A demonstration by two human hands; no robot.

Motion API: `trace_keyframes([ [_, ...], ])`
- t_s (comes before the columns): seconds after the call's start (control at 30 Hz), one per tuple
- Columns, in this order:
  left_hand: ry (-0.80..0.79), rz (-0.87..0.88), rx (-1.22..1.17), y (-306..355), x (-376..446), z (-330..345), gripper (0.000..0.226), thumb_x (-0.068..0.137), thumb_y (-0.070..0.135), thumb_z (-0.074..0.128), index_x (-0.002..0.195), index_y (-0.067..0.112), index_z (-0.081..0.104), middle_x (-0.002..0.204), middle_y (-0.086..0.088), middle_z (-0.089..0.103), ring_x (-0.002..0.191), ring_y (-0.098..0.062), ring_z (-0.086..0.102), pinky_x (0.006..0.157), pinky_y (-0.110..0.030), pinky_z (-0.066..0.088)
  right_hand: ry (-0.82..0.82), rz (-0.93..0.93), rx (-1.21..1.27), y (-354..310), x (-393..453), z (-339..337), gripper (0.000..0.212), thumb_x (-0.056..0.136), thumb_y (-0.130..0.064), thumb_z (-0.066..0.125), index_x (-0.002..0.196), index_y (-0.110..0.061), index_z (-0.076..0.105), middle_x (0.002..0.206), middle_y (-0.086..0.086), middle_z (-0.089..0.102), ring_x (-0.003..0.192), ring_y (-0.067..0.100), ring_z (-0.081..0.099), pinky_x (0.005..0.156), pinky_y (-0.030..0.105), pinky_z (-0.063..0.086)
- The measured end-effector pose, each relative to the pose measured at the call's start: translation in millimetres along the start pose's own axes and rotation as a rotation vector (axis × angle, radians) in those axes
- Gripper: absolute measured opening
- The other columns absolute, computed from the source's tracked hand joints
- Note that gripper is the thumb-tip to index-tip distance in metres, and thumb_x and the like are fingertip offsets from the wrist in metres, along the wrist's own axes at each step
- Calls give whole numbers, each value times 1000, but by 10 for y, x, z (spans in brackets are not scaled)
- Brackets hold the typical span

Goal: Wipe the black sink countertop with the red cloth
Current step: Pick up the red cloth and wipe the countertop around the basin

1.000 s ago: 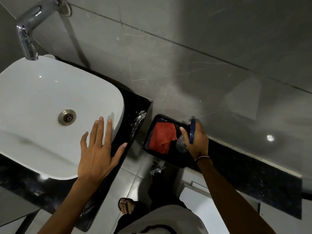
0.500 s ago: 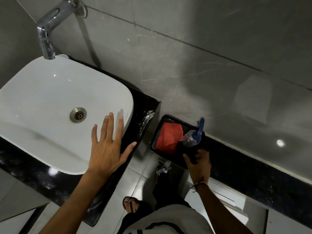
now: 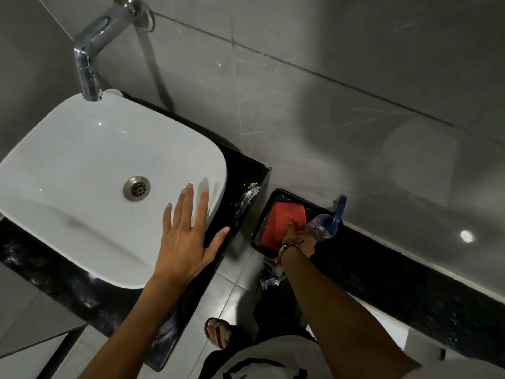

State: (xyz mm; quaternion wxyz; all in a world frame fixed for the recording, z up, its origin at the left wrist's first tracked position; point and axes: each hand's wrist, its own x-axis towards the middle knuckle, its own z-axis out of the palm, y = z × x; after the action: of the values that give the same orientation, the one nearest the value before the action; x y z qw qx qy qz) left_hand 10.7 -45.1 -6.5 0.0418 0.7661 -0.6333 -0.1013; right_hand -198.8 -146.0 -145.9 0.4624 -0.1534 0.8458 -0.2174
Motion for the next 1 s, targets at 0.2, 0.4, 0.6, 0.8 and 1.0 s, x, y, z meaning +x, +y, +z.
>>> trace_keyframes([
  [0.2, 19, 2, -32, -5, -4, 12, 87, 98, 67, 32, 165, 18, 6, 174, -19, 8, 161, -34, 14, 129, -59, 20, -94, 195, 168, -70, -29, -18, 55, 97, -35, 63, 138, 0, 52, 135, 23, 61, 118, 45, 65, 91, 58, 59],
  [0.4, 21, 12, -52, -11, -13, 9, 87, 98, 66, 32, 165, 19, 3, 174, -17, 4, 162, -32, 10, 130, -57, 17, -209, 251, 64, 86, -232, 9, 54, 90, -21, 70, 137, 0, 50, 137, 22, 59, 119, 43, 63, 95, 56, 57],
  [0.6, 20, 18, -57, 9, -19, -15, 87, 98, 66, 33, 165, 18, 5, 174, -18, 6, 162, -33, 11, 130, -58, 19, -69, 106, -192, 75, -236, -99, 56, 80, -28, 83, 125, -5, 59, 129, 19, 64, 106, 39, 67, 78, 50, 60],
  [0.8, 30, 22, -59, 11, -11, -22, 88, 98, 65, 34, 165, 14, 9, 173, -21, 10, 161, -35, 14, 129, -59, 21, -92, -329, -429, 327, -188, -160, 66, 81, -28, 81, 139, -19, 50, 144, 15, 45, 131, 37, 50, 101, 55, 52],
  [1.0, 31, 19, -48, -5, -12, 11, 87, 99, 64, 36, 165, 15, 8, 173, -20, 9, 161, -35, 15, 129, -59, 21, 9, -226, -125, 182, -261, -28, 49, 96, -54, 58, 93, -8, 74, 107, 19, 73, 93, 31, 67, 92, 44, 58],
])
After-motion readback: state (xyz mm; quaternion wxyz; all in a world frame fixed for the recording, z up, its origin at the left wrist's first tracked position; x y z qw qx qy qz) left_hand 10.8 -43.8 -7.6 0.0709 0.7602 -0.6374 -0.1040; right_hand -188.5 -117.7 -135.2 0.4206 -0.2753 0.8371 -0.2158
